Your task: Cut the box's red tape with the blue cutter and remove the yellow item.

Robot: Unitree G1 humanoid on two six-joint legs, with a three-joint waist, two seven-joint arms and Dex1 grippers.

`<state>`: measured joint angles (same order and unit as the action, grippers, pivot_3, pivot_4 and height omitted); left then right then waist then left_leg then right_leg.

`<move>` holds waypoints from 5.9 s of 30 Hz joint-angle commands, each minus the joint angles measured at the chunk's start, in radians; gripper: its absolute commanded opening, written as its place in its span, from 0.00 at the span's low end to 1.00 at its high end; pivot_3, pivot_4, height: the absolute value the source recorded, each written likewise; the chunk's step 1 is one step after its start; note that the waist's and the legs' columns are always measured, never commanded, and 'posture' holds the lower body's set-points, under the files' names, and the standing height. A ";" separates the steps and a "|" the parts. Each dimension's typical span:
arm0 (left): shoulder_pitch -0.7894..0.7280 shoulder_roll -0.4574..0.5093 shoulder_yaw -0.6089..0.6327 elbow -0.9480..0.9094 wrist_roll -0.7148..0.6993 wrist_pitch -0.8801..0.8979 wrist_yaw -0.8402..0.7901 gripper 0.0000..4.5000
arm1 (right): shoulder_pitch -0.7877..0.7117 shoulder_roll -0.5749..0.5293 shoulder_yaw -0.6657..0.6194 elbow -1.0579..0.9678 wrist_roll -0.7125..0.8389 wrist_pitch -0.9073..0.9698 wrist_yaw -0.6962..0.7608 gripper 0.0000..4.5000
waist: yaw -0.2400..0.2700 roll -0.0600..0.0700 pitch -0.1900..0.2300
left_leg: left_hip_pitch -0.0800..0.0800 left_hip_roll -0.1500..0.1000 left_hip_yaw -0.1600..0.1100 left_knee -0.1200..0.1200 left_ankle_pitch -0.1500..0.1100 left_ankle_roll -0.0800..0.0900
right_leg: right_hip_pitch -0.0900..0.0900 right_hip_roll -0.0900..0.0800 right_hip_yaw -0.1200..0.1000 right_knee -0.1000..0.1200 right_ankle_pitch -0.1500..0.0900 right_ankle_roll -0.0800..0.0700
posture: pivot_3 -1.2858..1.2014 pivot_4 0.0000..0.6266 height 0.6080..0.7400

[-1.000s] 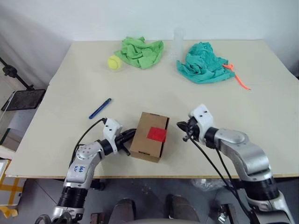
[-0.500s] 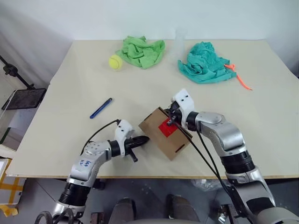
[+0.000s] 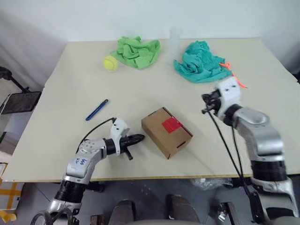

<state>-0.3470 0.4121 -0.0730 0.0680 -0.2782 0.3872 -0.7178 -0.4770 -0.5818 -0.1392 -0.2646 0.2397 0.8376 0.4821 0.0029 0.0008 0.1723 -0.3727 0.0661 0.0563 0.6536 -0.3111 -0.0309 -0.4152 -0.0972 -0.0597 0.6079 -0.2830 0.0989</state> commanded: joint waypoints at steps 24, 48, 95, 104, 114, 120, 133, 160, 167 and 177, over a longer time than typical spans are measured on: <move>-0.338 -0.195 0.003 0.480 0.073 -0.325 -0.157 0.01 | 0.231 -0.070 -0.004 -0.507 0.302 0.481 -0.037 0.00 | 0.020 -0.009 0.006 | -0.005 -0.001 0.000 0.004 -0.001 0.002 | -0.001 0.000 0.000 -0.004 0.001 0.002 | 0.52 0.24 1.00; -0.292 -0.222 -0.082 0.370 0.109 -0.226 -0.214 0.01 | 0.262 -0.090 -0.059 -0.615 0.384 0.622 -0.033 0.00 | 0.024 -0.009 0.006 | -0.007 -0.001 -0.001 0.007 -0.002 0.003 | -0.001 0.000 0.000 -0.004 0.001 0.002 | 0.52 0.24 1.00; -0.442 0.192 0.240 0.522 0.123 -0.159 0.074 1.00 | -0.073 -0.317 -0.002 -0.200 0.336 0.091 0.223 0.99 | 0.011 -0.012 0.008 | -0.014 -0.001 0.000 0.013 0.000 0.001 | -0.007 0.001 0.003 0.005 0.003 0.005 | 0.52 0.24 1.00; -0.415 0.288 0.192 0.653 0.157 -0.127 -0.046 1.00 | -0.102 -0.242 0.085 -0.191 0.319 0.064 0.220 0.99 | 0.023 -0.012 0.008 | -0.019 -0.001 0.006 0.013 0.002 -0.003 | -0.014 0.000 0.003 0.005 0.003 0.006 | 0.52 0.24 1.00; -0.414 0.313 0.126 0.793 0.225 -0.187 -0.104 0.96 | -0.075 -0.234 0.079 -0.206 0.317 0.068 0.211 1.00 | 0.019 -0.012 0.007 | -0.016 -0.001 0.009 0.013 0.000 0.000 | -0.014 0.000 0.005 0.008 0.003 0.006 | 0.52 0.24 1.00; -0.436 0.315 0.102 0.837 0.236 -0.200 -0.121 0.81 | -0.071 -0.238 0.078 -0.210 0.316 0.071 0.208 1.00 | 0.018 -0.012 0.007 | -0.013 -0.001 0.010 0.014 0.000 0.001 | -0.014 0.000 0.007 0.013 0.003 0.006 | 0.52 0.24 1.00; -0.421 0.317 0.090 0.823 0.236 -0.166 -0.153 0.46 | -0.082 -0.239 0.085 -0.207 0.312 0.063 0.214 1.00 | 0.016 -0.012 0.007 | -0.012 -0.001 0.010 0.017 0.000 0.001 | -0.014 0.000 0.008 0.016 0.003 0.005 | 0.52 0.24 1.00; -0.090 0.382 0.149 0.196 0.170 -0.007 -0.185 0.11 | -0.293 -0.069 0.266 -0.134 0.278 0.038 0.225 1.00 | -0.018 -0.011 0.007 | -0.012 0.000 0.012 0.016 -0.001 0.002 | -0.015 0.000 0.011 0.018 0.003 0.005 | 0.52 0.24 1.00; 0.151 0.422 0.203 -0.198 0.098 0.192 -0.178 0.11 | -0.437 0.131 0.457 -0.023 0.225 0.025 0.245 0.78 | -0.029 -0.011 0.007 | -0.013 0.000 0.012 0.015 -0.001 0.002 | -0.017 -0.001 0.011 0.018 0.003 0.004 | 0.52 0.24 1.00; 0.319 0.431 0.262 -0.439 0.022 0.349 -0.125 0.11 | -0.560 0.272 0.744 0.210 0.032 -0.018 0.342 0.01 | -0.031 -0.011 0.007 | -0.014 0.000 0.011 0.014 -0.001 0.002 | -0.019 -0.001 0.011 0.019 0.002 0.003 | 0.52 0.24 1.00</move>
<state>-0.0476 0.8365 0.1819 -0.3444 -0.2497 0.7205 -0.8556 -1.0074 -0.3254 0.5831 -0.0607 0.3020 0.8479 0.8013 -0.0280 -0.0105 0.1791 -0.3873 0.0662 0.0676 0.6678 -0.3118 -0.0291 -0.4350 -0.0984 -0.0487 0.6265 -0.2812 0.1016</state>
